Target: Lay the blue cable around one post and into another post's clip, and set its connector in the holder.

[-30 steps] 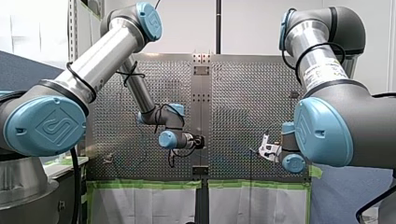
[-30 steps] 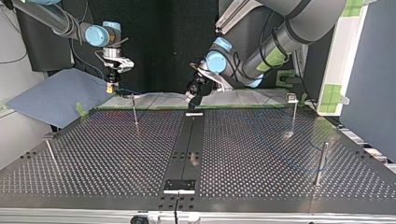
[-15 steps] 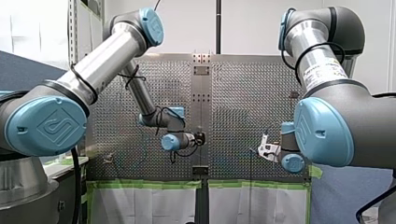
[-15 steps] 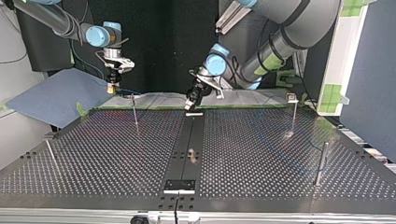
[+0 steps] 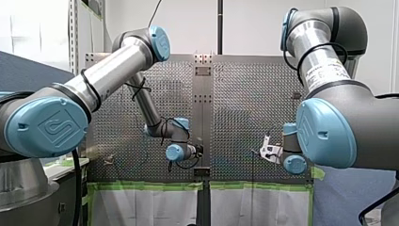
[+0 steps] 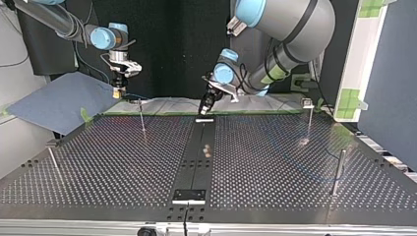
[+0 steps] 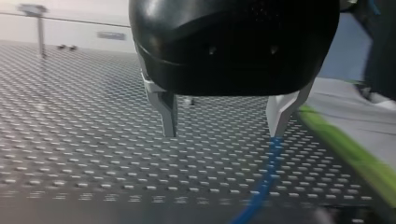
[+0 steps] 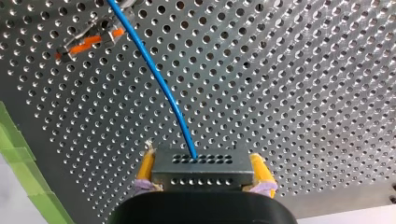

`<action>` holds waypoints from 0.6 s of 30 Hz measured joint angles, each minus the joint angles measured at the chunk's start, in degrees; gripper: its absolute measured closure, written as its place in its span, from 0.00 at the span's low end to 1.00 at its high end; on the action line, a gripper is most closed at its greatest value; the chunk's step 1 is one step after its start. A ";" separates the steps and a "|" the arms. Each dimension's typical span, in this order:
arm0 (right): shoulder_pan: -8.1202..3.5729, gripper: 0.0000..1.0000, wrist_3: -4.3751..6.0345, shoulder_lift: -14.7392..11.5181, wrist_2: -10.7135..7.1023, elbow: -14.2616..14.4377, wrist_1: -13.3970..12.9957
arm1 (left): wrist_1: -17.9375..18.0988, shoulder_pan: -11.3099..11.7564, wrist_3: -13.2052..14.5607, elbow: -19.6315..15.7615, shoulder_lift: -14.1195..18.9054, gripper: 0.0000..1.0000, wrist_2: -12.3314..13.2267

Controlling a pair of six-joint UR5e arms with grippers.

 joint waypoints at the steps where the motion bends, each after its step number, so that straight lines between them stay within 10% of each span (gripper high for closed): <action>1: 0.01 0.98 0.00 0.00 0.01 0.01 0.00 | -0.39 -0.02 0.43 0.02 -0.36 0.06 -0.14; 18: 0.01 0.98 0.00 0.00 0.09 0.03 -0.06 | 0.57 -1.12 5.30 0.12 -1.31 0.06 -0.85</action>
